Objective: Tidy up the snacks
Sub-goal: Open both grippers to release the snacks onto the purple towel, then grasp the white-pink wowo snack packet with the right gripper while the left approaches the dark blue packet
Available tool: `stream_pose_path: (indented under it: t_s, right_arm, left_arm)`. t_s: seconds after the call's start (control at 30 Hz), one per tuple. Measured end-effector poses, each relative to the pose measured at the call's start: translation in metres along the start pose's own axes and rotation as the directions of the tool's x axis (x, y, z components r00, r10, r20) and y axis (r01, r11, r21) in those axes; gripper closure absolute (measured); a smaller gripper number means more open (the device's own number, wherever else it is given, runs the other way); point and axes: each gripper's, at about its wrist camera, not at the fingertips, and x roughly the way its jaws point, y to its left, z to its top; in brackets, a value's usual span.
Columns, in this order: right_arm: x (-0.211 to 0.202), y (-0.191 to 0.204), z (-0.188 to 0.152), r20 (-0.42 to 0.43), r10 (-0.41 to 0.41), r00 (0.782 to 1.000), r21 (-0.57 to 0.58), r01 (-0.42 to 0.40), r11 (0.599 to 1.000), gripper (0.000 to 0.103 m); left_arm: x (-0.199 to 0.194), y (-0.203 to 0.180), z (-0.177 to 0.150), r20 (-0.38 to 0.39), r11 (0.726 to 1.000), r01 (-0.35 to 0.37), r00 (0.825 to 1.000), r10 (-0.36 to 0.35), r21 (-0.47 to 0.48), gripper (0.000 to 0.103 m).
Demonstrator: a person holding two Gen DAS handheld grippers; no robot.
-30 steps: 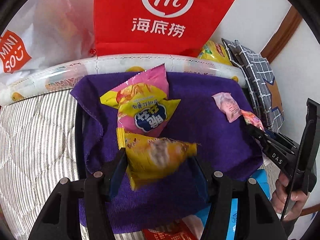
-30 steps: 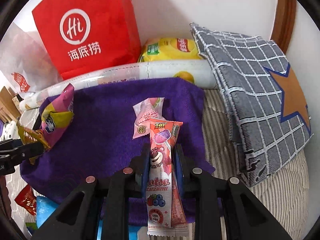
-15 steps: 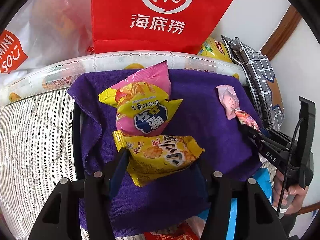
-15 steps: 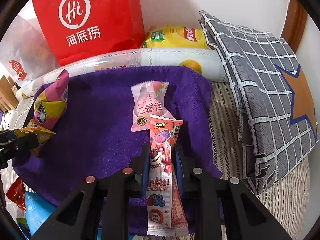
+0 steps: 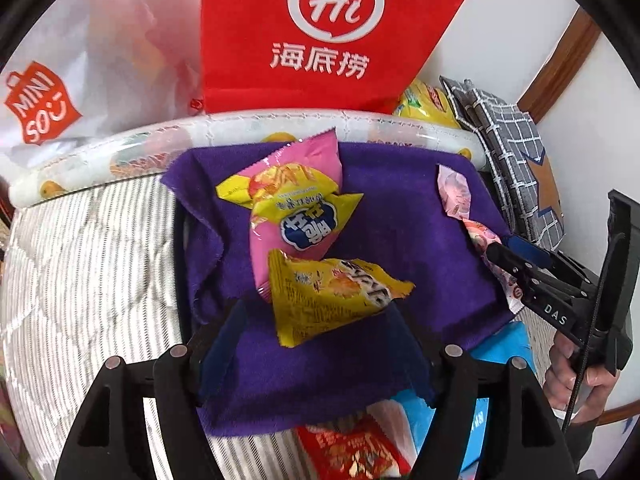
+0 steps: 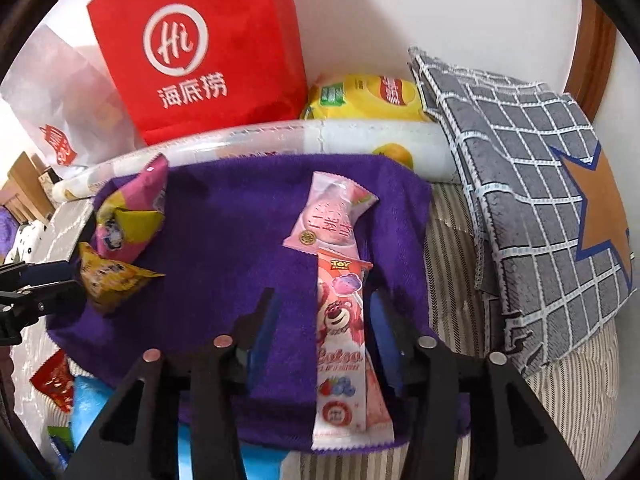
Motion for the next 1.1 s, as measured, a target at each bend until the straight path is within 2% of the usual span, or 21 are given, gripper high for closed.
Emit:
stream_pose_path:
  t_s: [0.2,0.4,0.53,0.6,0.77,0.97,1.1]
  right_arm:
    - [-0.033,0.008,-0.011,0.044,-0.013,0.999,0.009,0.013,1.0,0.052]
    - [-0.081,0.02,-0.034,0.15,-0.019,0.988,-0.016,0.022,1.0,0.051]
    - [-0.106,0.025,-0.048,0.187,-0.04,0.982,-0.021,0.045,0.999,0.051]
    - [-0.113,0.025,-0.053,0.184,-0.051,0.982,-0.011,0.054,0.999,0.05]
    - [-0.125,0.021,-0.073,0.12,-0.019,0.993,0.026,0.016,1.0,0.05]
    - [-0.138,0.029,-0.107,0.093,-0.012,0.996,0.006,0.011,1.0,0.05]
    - [-0.136,0.031,-0.124,0.071,-0.003,0.997,0.019,0.002,1.0,0.043]
  left_arm:
    - [-0.03,-0.001,-0.012,0.051,1.0,-0.02,0.998,0.02,-0.002,0.031]
    - [-0.061,-0.002,-0.032,0.098,1.0,-0.029,0.995,0.029,-0.005,0.032]
    - [-0.079,-0.003,-0.049,0.123,0.999,-0.034,0.992,0.035,-0.01,0.032]
    - [-0.087,-0.005,-0.057,0.135,0.999,-0.035,0.99,0.036,-0.009,0.032]
    - [-0.103,-0.008,-0.077,0.148,1.0,-0.029,0.989,0.03,-0.009,0.032]
    - [-0.115,-0.009,-0.1,0.132,1.0,-0.006,0.991,0.008,-0.018,0.032]
    - [-0.119,-0.007,-0.115,0.129,1.0,-0.008,0.992,0.011,-0.023,0.031]
